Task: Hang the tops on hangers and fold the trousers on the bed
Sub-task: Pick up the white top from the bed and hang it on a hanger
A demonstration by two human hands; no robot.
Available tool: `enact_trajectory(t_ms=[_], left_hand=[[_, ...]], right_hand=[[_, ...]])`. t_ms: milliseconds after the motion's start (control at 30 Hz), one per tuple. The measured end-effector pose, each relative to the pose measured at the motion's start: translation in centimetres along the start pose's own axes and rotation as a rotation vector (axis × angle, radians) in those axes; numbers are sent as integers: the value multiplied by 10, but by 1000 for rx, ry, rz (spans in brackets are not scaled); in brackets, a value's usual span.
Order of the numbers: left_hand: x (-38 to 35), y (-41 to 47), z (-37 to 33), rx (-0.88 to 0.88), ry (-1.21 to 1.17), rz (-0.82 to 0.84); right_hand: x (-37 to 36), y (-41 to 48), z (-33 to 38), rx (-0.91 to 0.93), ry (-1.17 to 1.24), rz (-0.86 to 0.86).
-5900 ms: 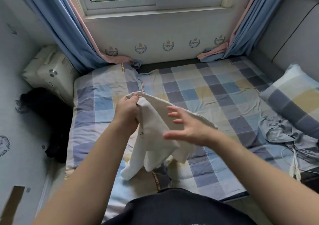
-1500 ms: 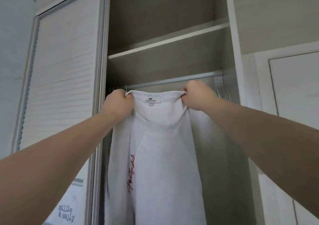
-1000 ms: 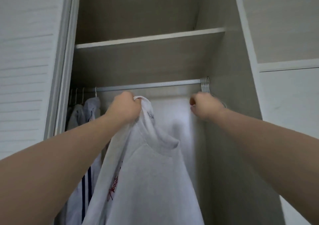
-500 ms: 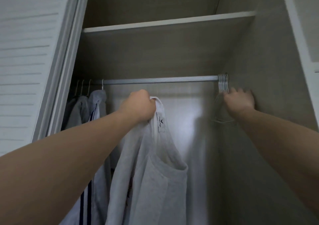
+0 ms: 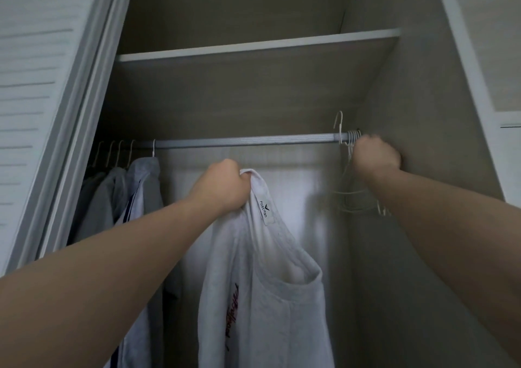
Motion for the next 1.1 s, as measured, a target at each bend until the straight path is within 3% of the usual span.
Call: enact_trajectory(t_ms=[167, 467, 767, 1100], left_hand=[[7, 0, -10, 1, -118, -71], [-6, -28, -30, -44, -347, -143], [6, -96, -54, -22, -321, -97], [75, -203, -158, 33, -269, -104]], right_hand=[[19, -29, -1, -287, 482, 79], [53, -132, -22, -242, 959, -30], [141, -239, -69, -246, 1206, 11], [269, -346, -190, -315, 1415, 51]])
Point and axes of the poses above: each hand's wrist, its own y-axis towards the middle knuckle, its own x-axis out of the back of the hand, z = x × y, the point moved 5 cm from there along y, towards the middle knuckle, and after that the axes turned 4 degrees about -y, right-handed, at the moved point
